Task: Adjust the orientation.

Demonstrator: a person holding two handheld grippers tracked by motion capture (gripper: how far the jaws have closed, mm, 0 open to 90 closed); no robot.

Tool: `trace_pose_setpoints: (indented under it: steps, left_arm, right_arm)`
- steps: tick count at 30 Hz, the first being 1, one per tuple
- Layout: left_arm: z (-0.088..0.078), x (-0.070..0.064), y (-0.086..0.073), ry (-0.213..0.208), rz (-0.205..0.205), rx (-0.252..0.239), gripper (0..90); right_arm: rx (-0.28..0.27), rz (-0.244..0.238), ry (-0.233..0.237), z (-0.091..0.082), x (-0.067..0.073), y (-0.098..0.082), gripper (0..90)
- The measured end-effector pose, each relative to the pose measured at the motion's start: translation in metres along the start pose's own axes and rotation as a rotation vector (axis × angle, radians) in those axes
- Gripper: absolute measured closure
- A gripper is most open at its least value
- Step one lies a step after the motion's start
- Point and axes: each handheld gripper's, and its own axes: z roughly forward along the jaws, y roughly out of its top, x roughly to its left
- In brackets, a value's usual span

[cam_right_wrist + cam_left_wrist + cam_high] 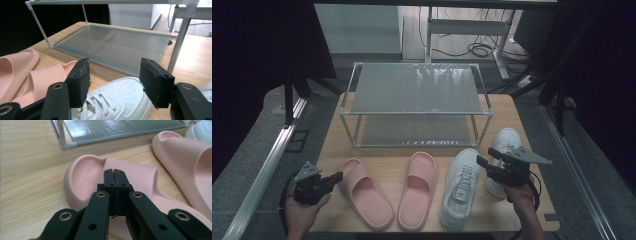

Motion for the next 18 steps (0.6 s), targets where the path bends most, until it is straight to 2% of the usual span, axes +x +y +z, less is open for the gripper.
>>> trace_pose_setpoints:
  steps: [6, 9, 15, 18]
  left_arm:
    - [0.005, 0.010, -0.010, 0.026, -0.028, 0.034, 90.0]
    - [0.005, 0.016, -0.017, 0.035, -0.046, 0.046, 90.0]
    - [0.001, 0.025, -0.033, 0.051, -0.081, 0.066, 90.0]
    - [0.000, 0.027, -0.036, 0.051, -0.091, 0.062, 90.0]
  right_arm:
    - [0.019, 0.004, -0.001, 0.005, -0.002, -0.003, 41.6]
    - [0.031, -0.018, 0.016, 0.009, -0.001, -0.004, 41.4]
    - [0.039, -0.017, 0.028, 0.006, 0.002, -0.004, 41.3]
    - [0.039, -0.012, 0.036, 0.005, 0.002, -0.004, 41.5]
